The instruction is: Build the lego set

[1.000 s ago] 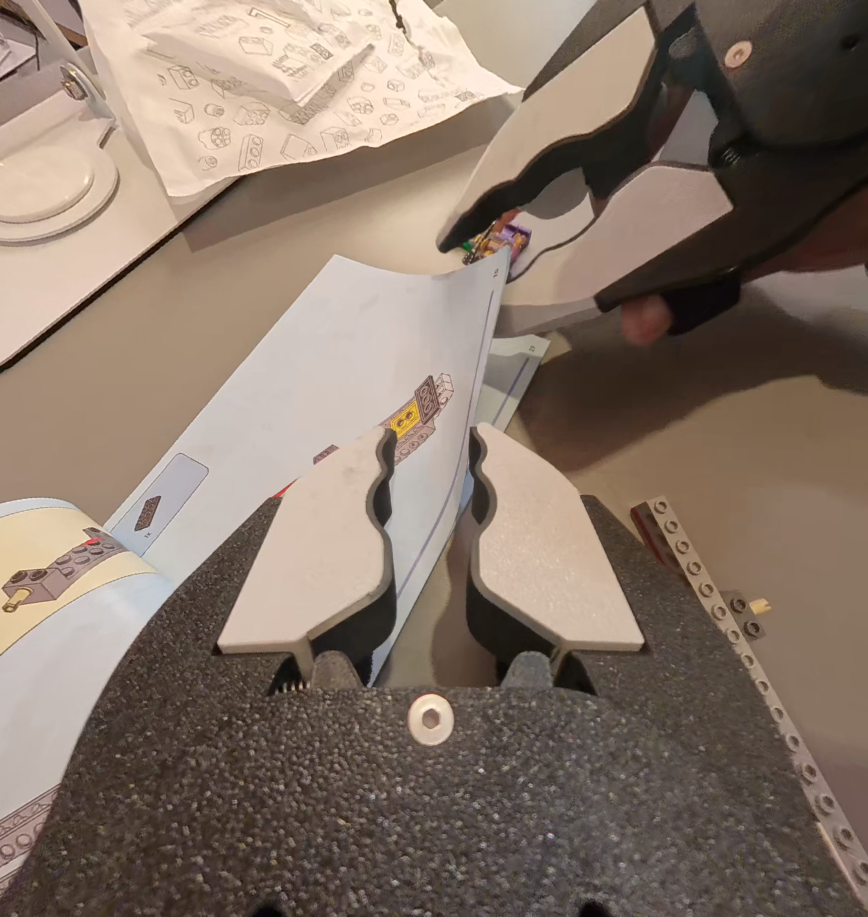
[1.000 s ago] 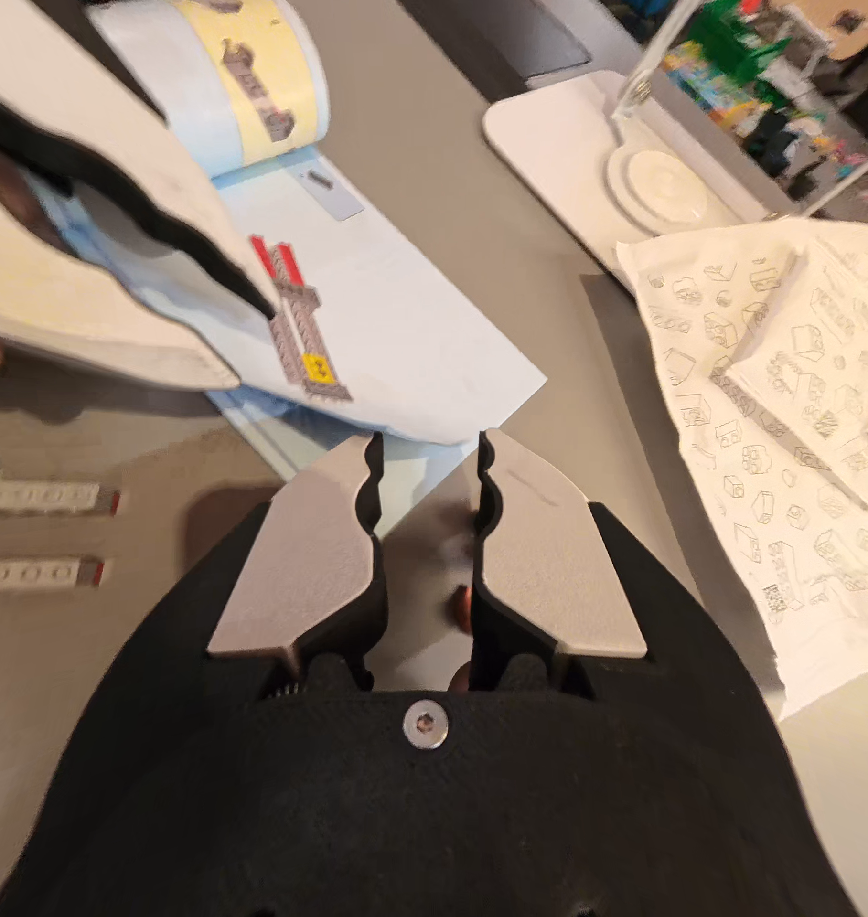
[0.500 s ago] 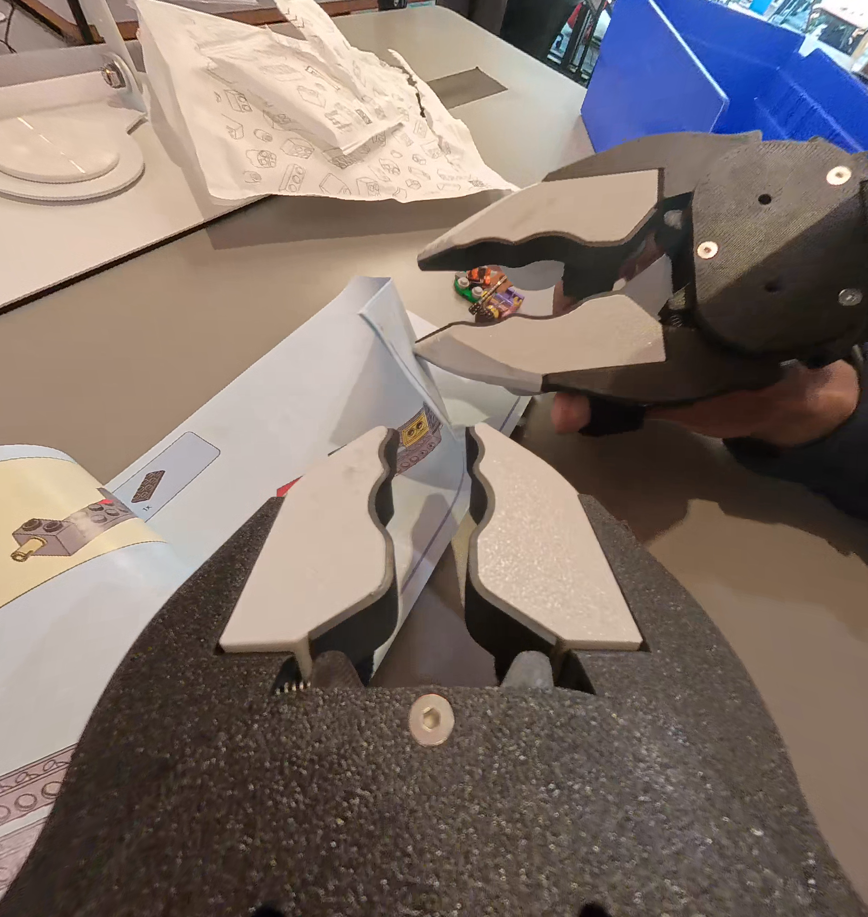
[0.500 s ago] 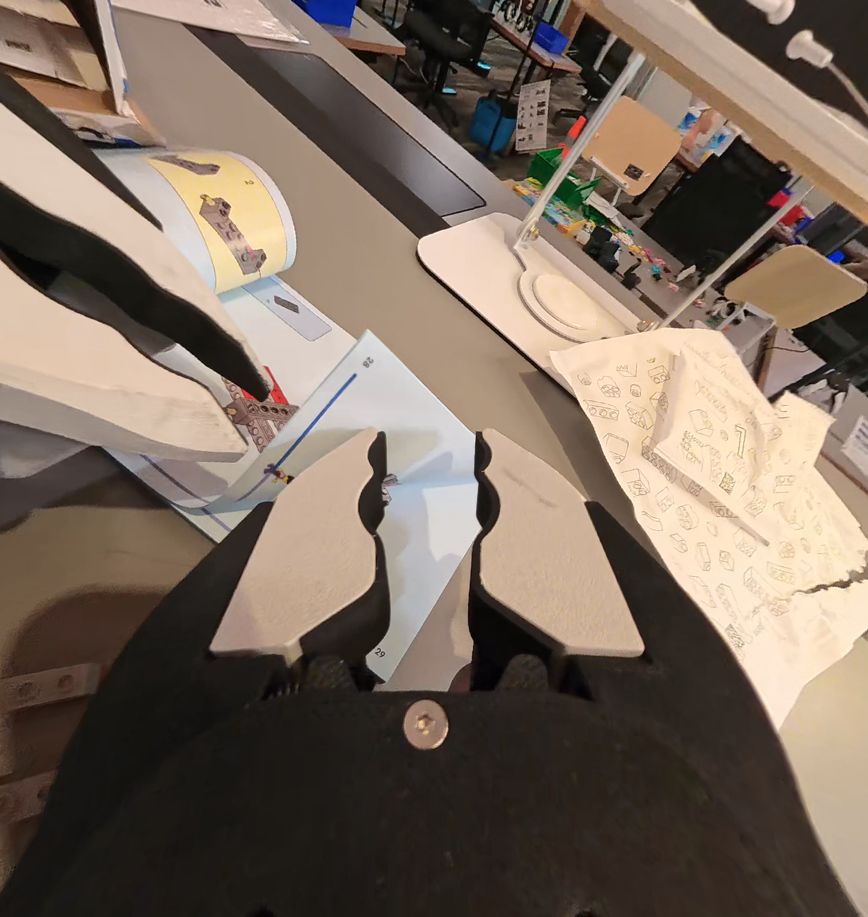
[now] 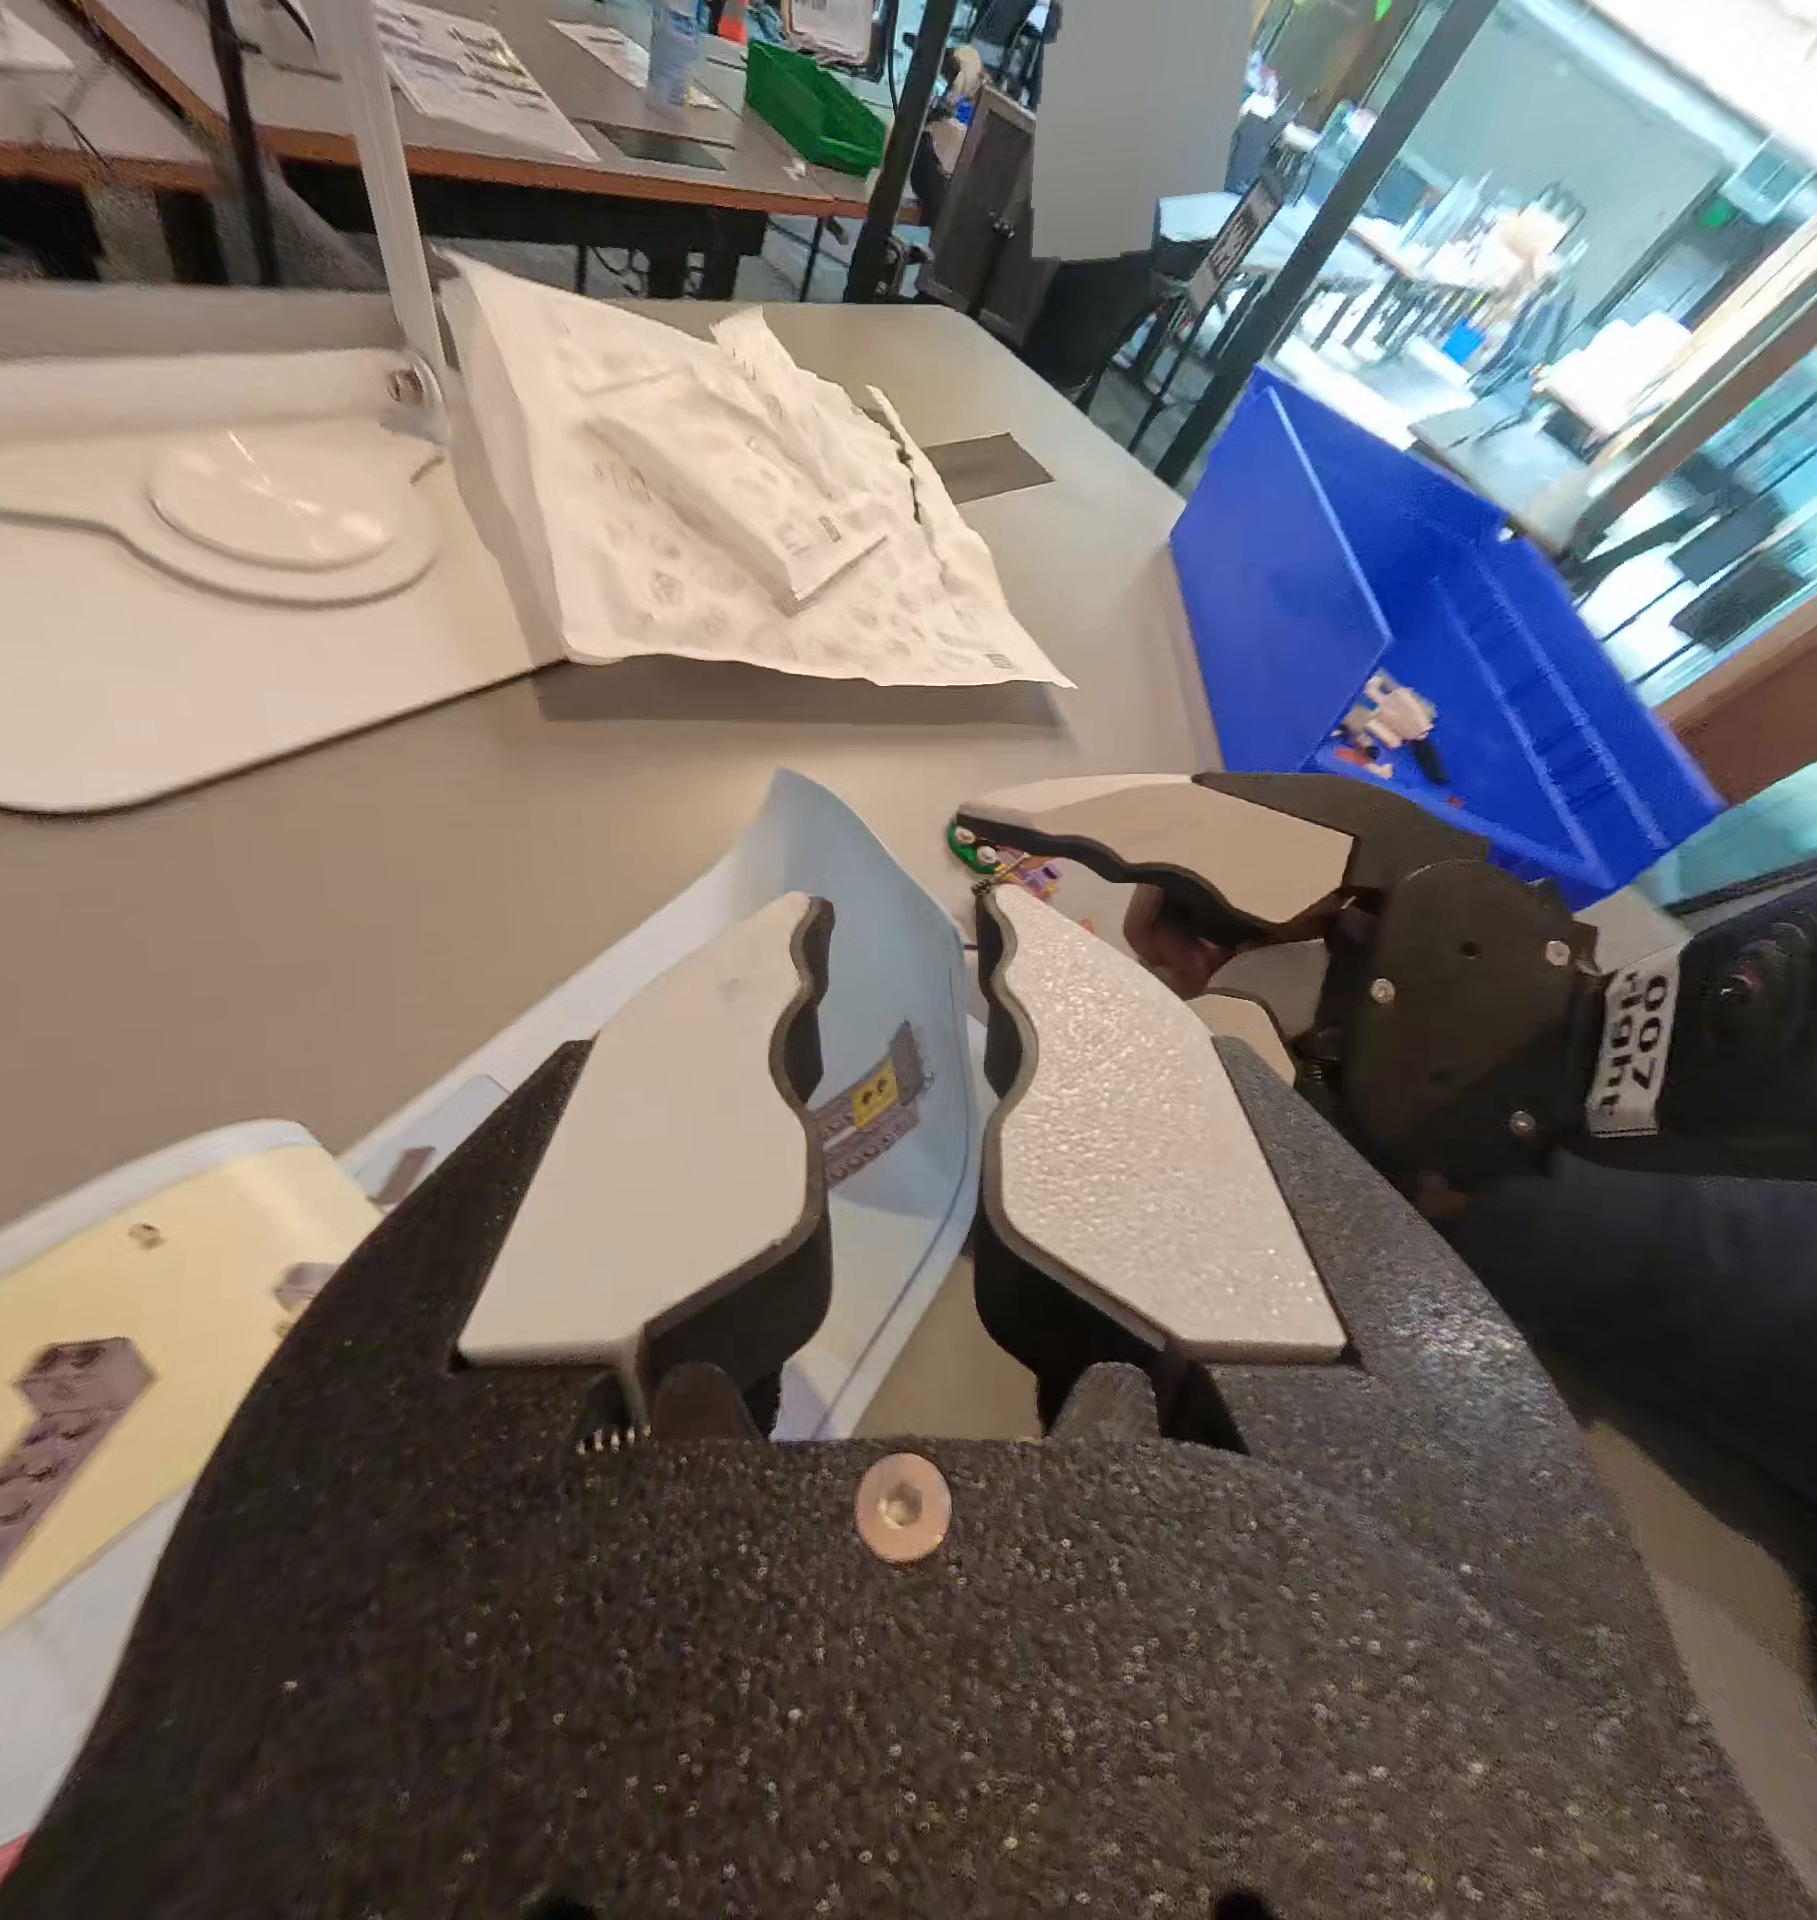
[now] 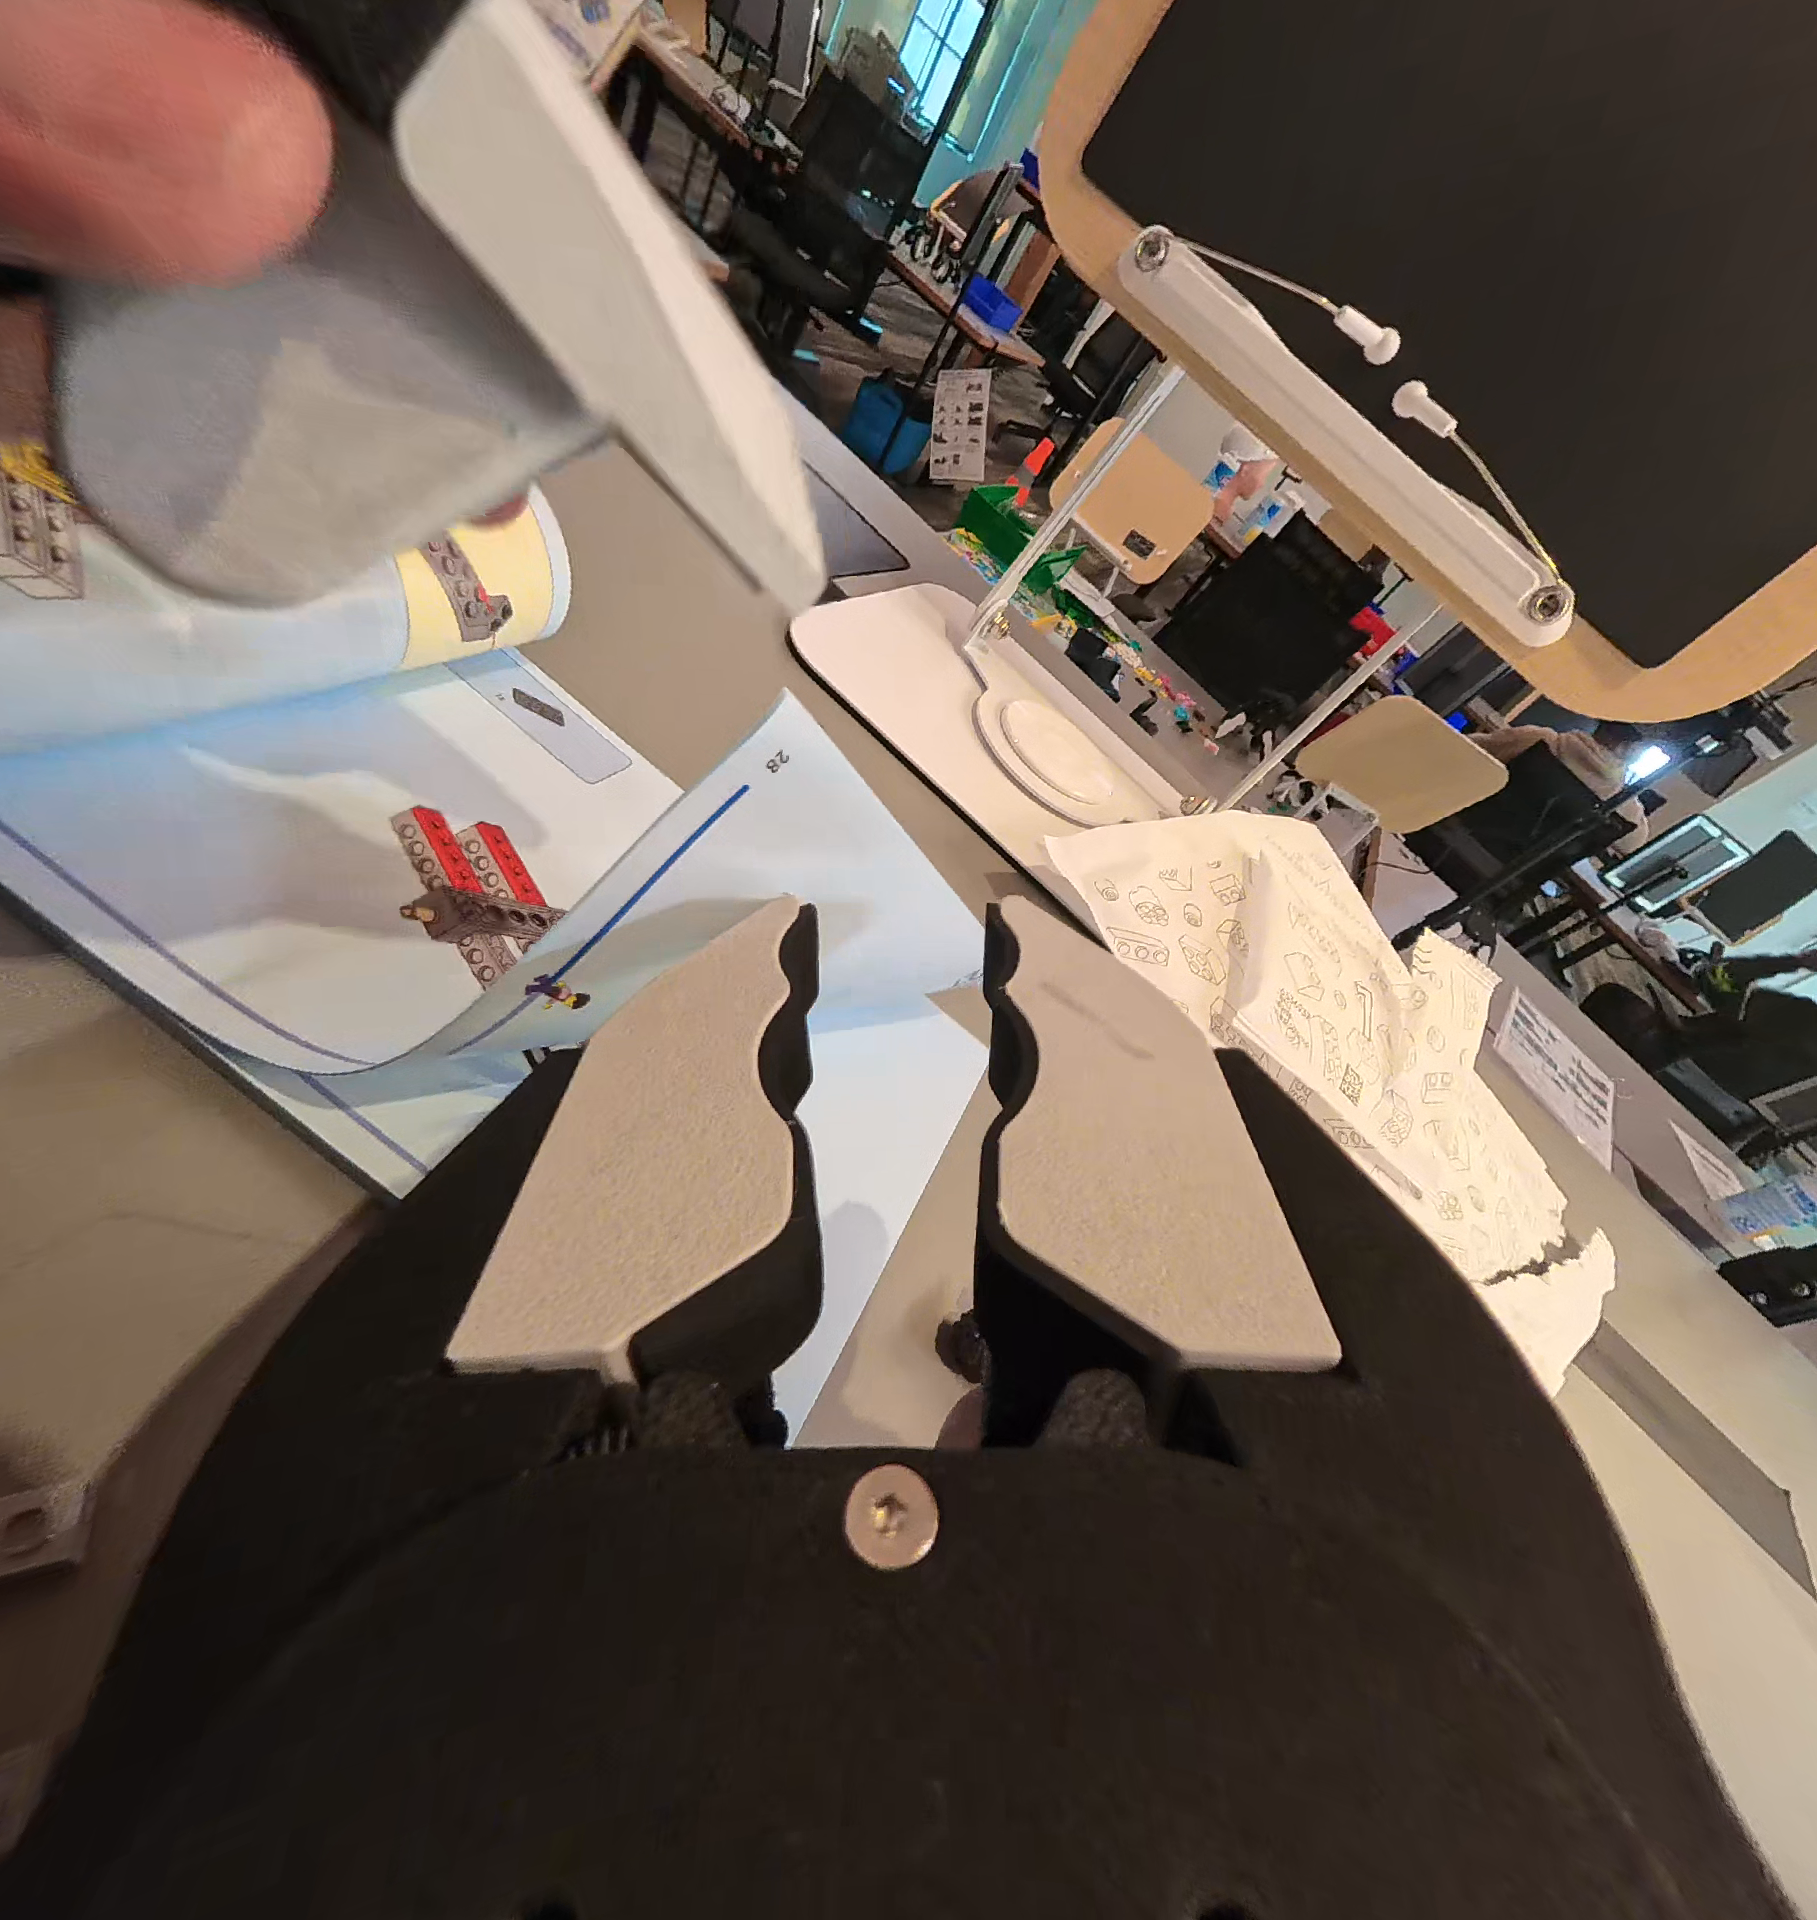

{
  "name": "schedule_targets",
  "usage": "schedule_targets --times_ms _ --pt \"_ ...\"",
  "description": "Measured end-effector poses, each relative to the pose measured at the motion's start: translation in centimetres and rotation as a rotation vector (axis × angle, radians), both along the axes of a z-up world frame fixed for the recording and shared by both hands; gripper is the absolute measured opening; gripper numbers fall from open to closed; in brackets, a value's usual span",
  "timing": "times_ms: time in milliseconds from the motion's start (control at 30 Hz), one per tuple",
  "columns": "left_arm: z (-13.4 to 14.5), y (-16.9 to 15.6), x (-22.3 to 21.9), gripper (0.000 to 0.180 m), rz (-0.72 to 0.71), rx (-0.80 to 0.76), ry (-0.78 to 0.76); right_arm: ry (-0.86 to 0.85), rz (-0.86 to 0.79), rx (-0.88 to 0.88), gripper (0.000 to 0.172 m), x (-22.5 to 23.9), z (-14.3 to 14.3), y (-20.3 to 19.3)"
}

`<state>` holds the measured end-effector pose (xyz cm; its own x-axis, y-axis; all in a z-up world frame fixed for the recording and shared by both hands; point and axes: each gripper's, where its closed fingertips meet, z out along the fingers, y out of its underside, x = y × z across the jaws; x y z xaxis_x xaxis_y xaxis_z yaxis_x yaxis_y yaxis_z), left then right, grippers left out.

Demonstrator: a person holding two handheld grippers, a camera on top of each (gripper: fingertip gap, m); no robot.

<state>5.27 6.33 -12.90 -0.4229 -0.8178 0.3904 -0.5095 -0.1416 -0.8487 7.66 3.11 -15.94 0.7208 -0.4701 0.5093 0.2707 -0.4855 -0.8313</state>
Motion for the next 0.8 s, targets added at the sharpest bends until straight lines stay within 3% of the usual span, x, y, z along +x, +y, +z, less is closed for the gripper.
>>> schedule_targets --times_ms 167,300,367,800 --pt "1.1 -0.9 -1.1 0.028 0.054 -0.274 -0.072 -0.007 0.000 0.017 0.030 0.0 0.3 0.0" --pt "-0.3 -0.9 -0.5 0.027 0.129 -0.247 -0.077 -0.008 0.009 0.023 0.030 -0.1 0.3 0.0" --pt "-1.0 -1.0 -0.4 0.027 0.135 -0.319 -0.048 -0.006 0.017 0.027 0.030 -0.2 0.4 0.0" --pt "-0.4 -1.1 -0.7 0.013 0.125 -0.409 -0.152 -0.002 0.039 0.035 0.030 -0.4 0.4 0.1"
